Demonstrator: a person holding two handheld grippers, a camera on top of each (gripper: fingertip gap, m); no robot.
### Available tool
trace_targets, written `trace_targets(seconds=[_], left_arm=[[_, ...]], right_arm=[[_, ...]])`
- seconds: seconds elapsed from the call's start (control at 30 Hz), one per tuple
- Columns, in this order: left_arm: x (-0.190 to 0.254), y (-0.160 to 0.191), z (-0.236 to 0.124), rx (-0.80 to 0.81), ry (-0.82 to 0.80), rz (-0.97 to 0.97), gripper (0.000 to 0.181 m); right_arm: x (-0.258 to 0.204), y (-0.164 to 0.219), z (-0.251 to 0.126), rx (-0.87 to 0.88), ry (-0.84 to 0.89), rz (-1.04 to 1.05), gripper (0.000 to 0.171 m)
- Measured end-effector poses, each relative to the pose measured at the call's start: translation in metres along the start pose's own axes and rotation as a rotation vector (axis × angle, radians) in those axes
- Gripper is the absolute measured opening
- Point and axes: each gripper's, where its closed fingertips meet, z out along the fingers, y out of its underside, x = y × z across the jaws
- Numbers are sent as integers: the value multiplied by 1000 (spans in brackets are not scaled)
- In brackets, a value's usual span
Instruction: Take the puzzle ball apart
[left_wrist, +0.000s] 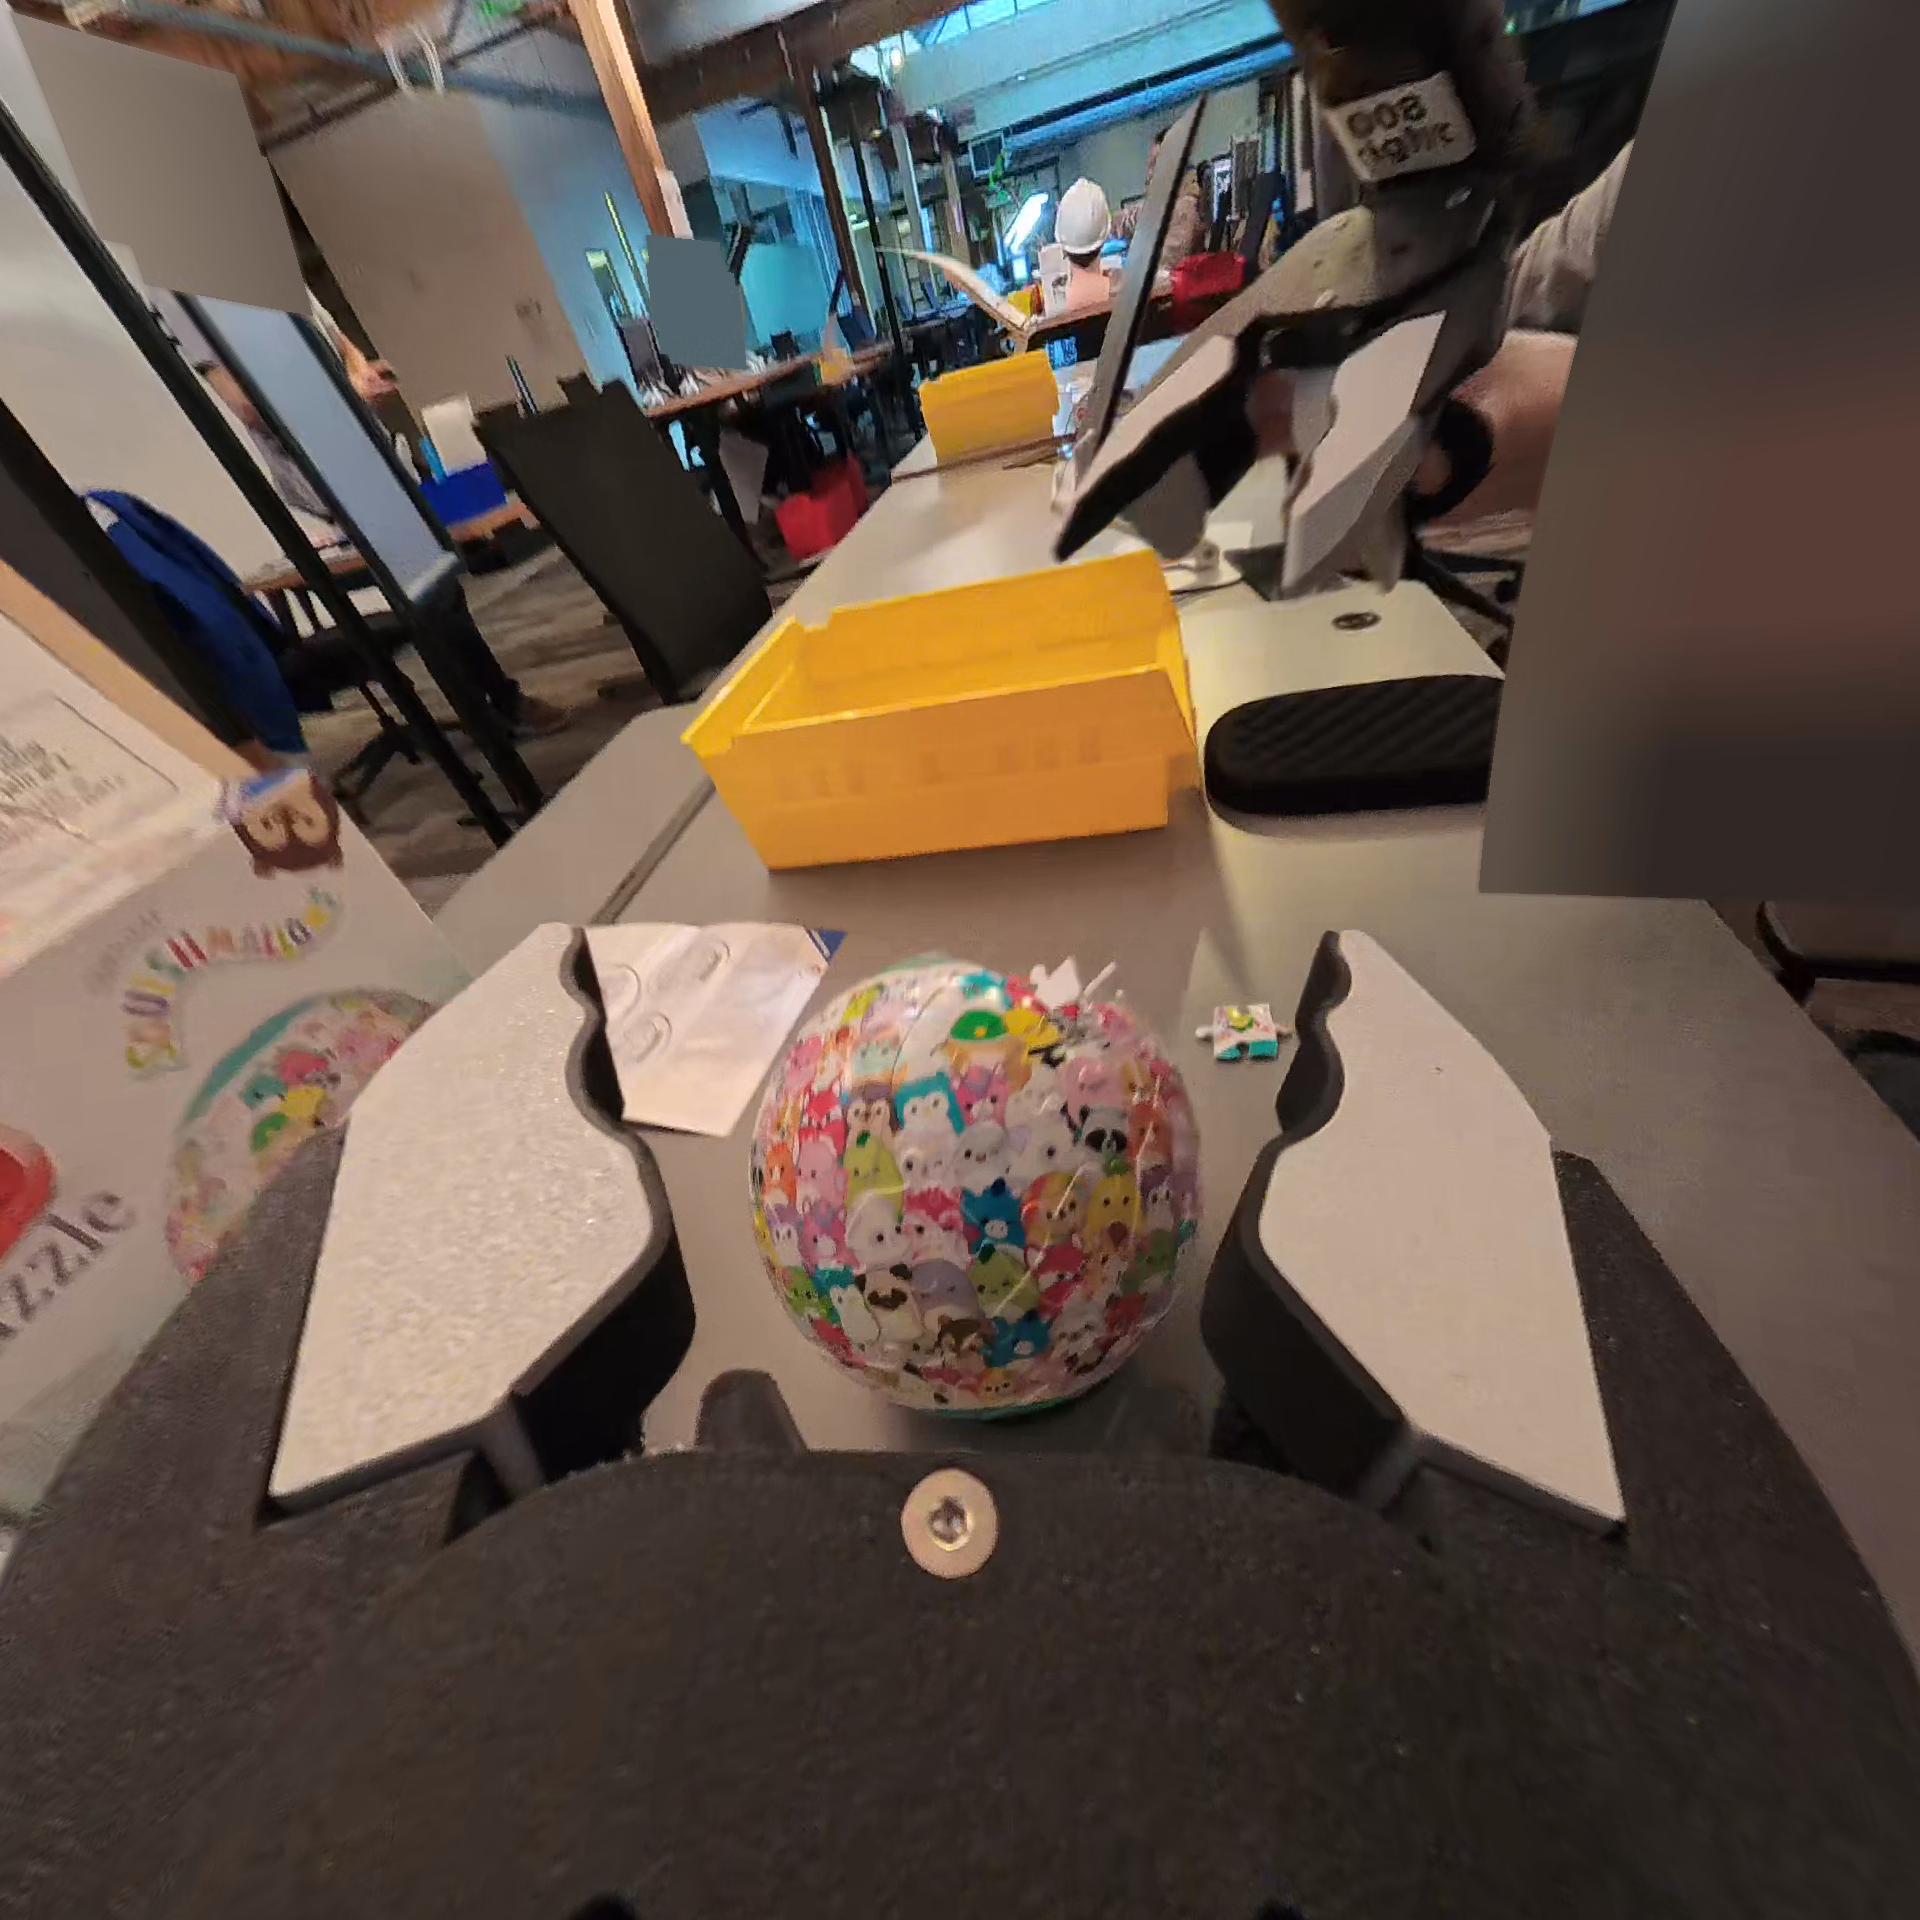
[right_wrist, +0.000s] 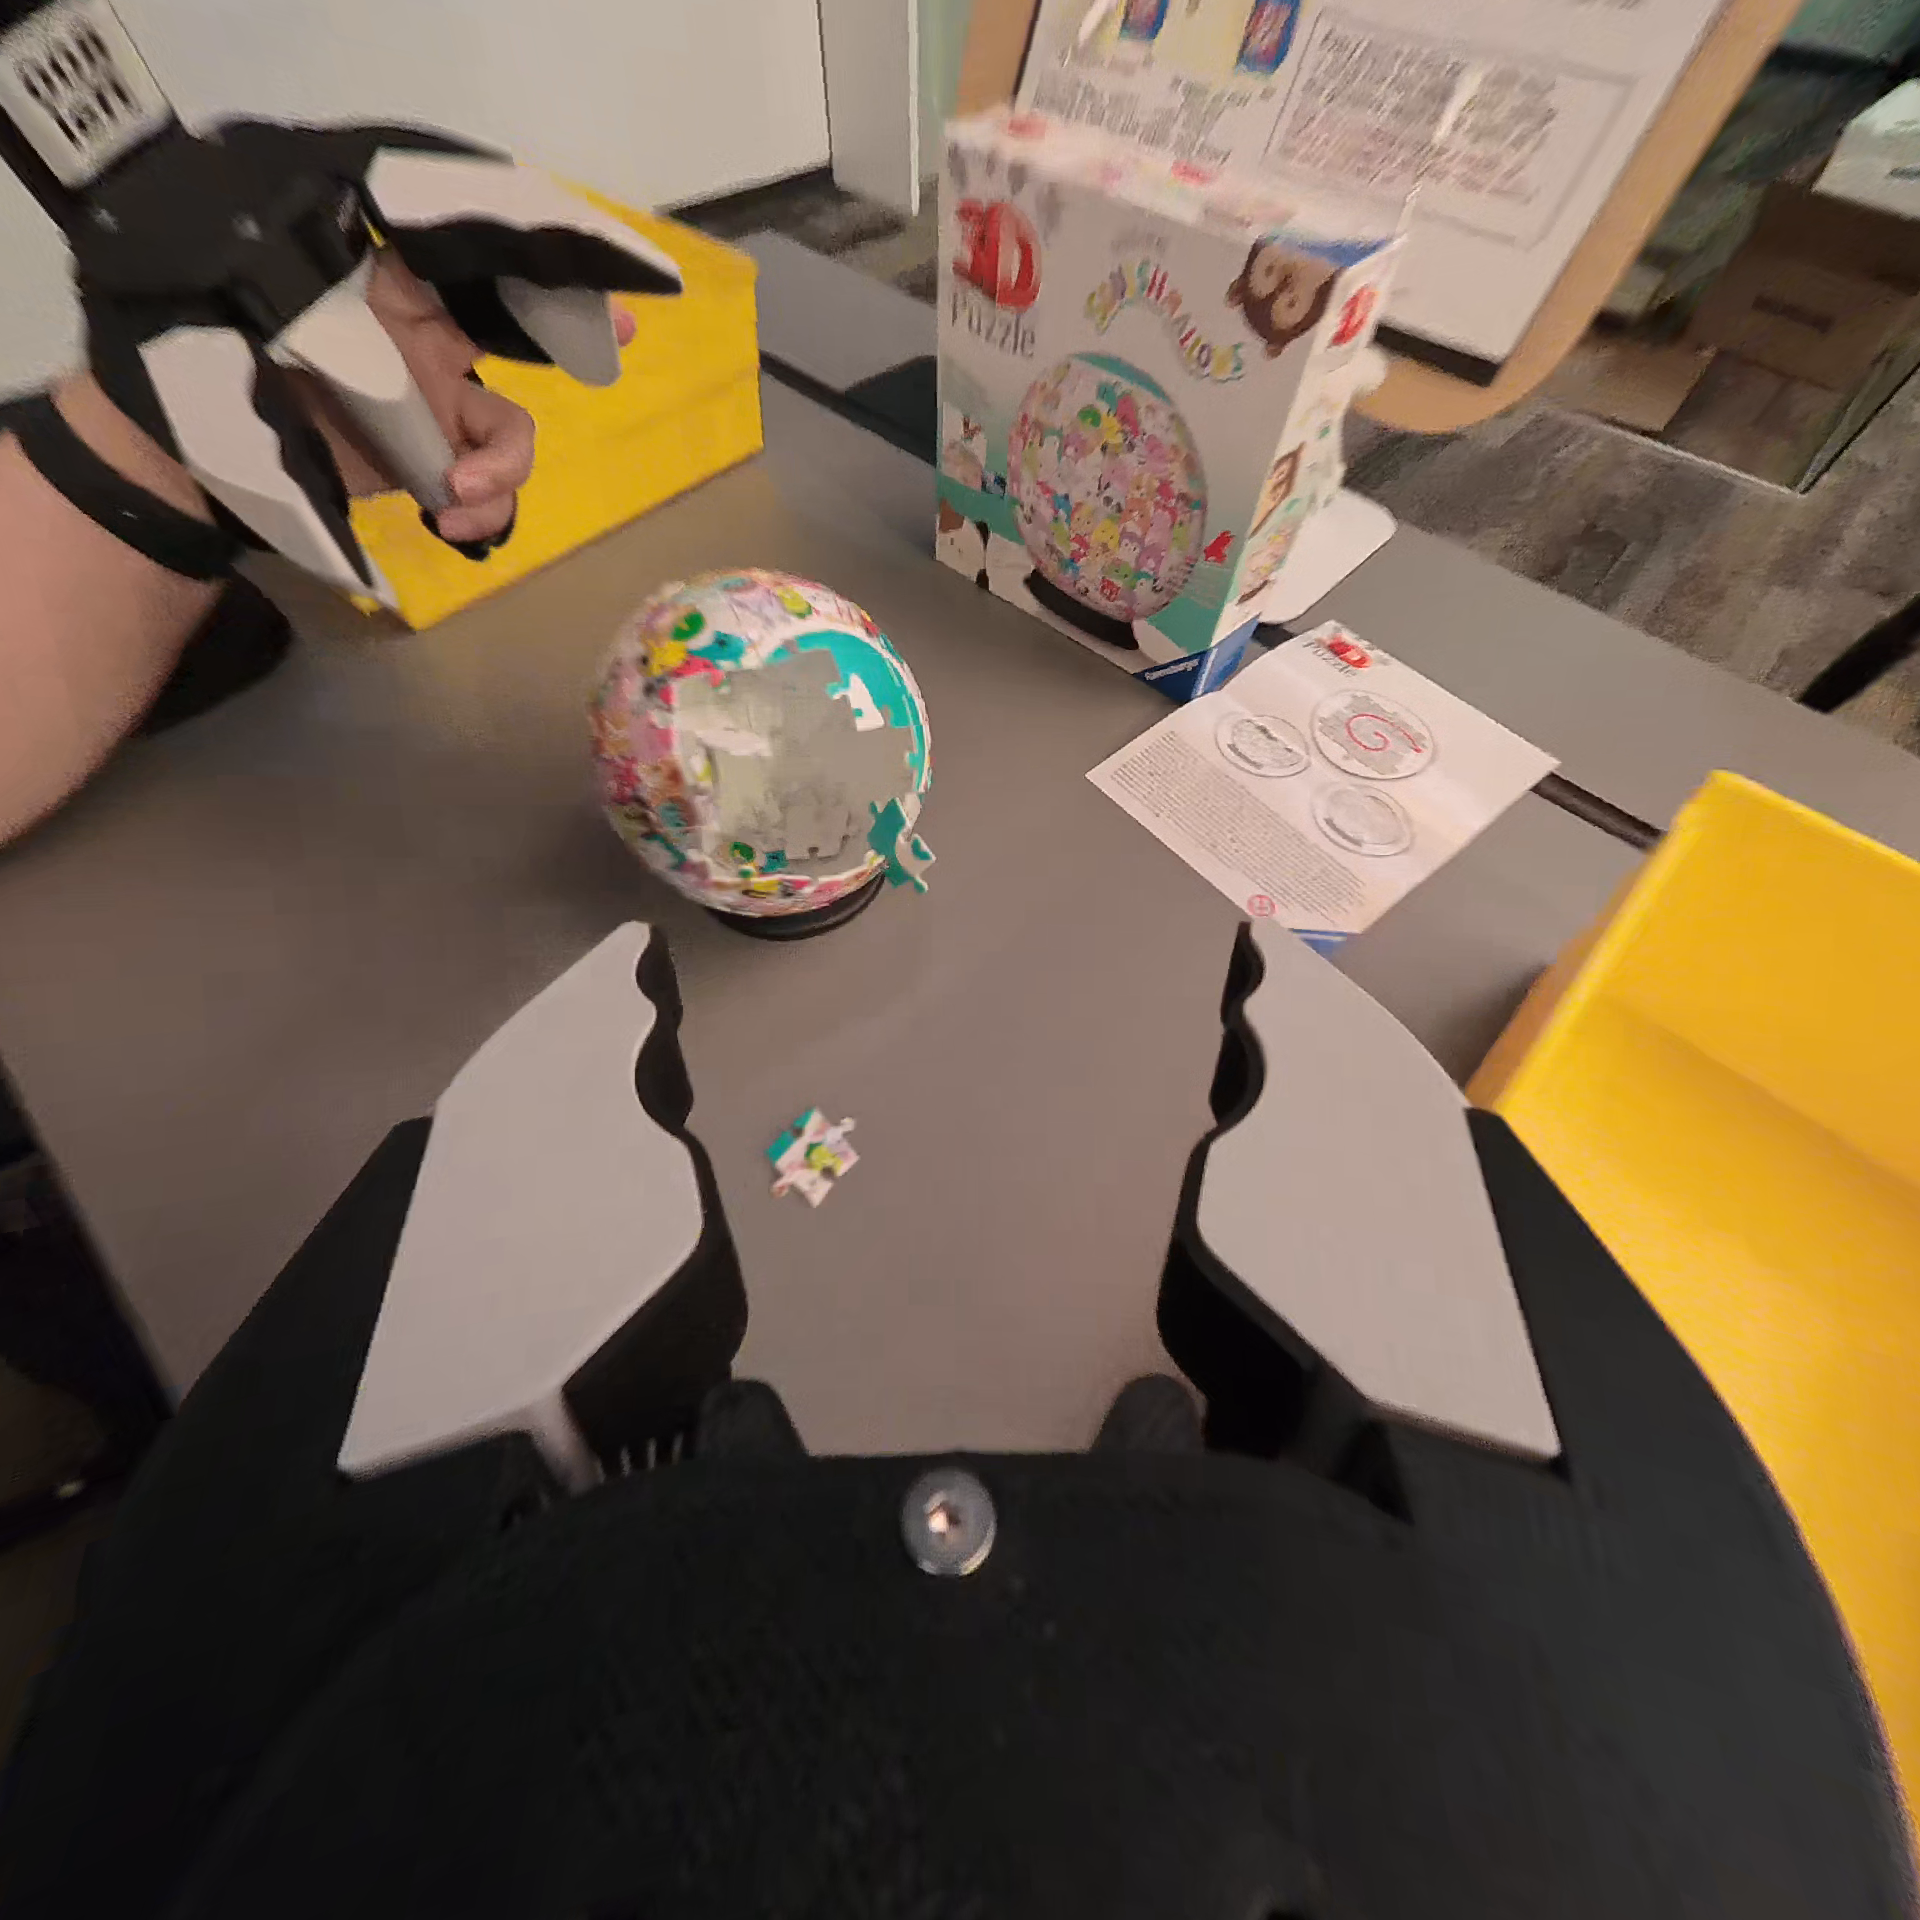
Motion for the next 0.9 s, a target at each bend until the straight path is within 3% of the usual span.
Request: trace_targets(seconds=[0.13,0.3,0.43,0.57,0.6,0.73,0.8,0.9], left_arm=[[25,-35,-5,14,-7,57,118],[76,-54,1,-14,-9,74,107],[123,-55,17,-56,30,8,100],[165,-74,41,12,128,-103,92],[174,-80,49,28,156,-106,82],[215,-96,88,55,278,-78,69],[236,-108,107,90,357,-51,51],[270,-131,131,142,509,-46,49]], right_arm=[[4,-21,-75,130,88,79,81],[-9,-16,-143,228,104,139,60],[-24,11,-168,230,85,137,35],[-47,59,-179,203,4,194,10],[-56,73,-182,192,-21,198,1],[-72,133,-193,104,36,184,2],[-81,158,-201,36,98,154,5],[-109,182,-215,-35,154,106,15]])
